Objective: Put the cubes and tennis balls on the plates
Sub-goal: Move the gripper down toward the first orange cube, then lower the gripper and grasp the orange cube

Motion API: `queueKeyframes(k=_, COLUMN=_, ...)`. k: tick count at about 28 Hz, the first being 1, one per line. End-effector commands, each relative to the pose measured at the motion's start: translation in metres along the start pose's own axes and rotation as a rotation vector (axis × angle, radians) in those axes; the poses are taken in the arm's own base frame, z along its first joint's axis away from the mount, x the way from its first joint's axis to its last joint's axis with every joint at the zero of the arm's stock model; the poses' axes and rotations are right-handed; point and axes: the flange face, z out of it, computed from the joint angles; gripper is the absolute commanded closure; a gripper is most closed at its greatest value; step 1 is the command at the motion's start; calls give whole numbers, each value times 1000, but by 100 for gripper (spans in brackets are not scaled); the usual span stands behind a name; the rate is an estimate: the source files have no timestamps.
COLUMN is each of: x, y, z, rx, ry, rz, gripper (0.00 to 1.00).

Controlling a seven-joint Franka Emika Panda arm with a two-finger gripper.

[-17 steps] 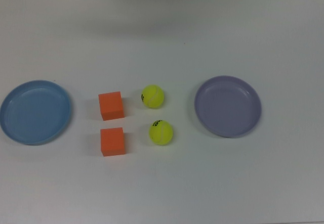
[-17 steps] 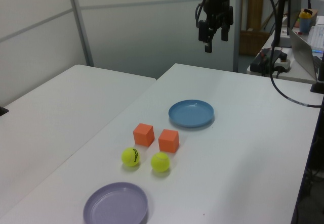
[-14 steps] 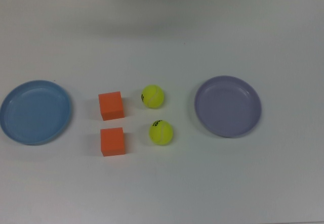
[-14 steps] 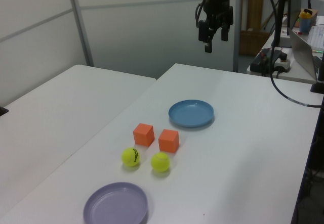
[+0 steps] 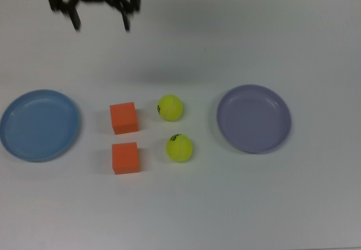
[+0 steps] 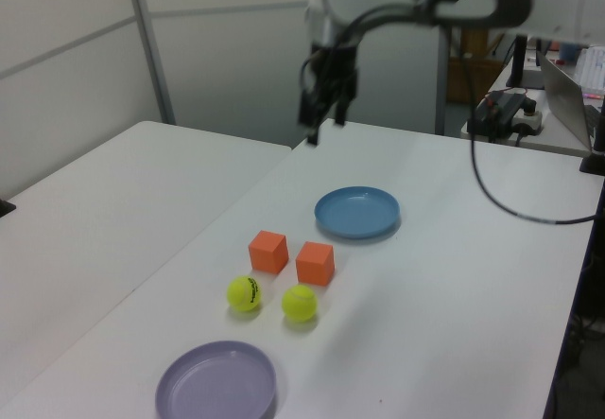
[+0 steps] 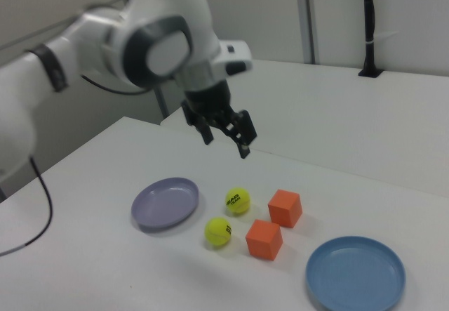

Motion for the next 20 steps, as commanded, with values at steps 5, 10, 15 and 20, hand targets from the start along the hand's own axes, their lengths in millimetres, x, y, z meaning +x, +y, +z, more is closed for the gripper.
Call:
queueKeyframes(k=5, x=47, y=-41, z=100, rx=-74, ry=45, rz=-24, gripper=0)
queueKeyframes(k=10, x=64, y=-42, z=151, rx=-86, ry=66, rz=-47, gripper=0)
queueKeyframes(k=15, x=76, y=-47, z=197, rx=-121, ry=100, rz=-92, gripper=0)
queueKeyframes(k=20, x=78, y=-42, z=242, rx=-156, ry=76, rz=-121, gripper=0)
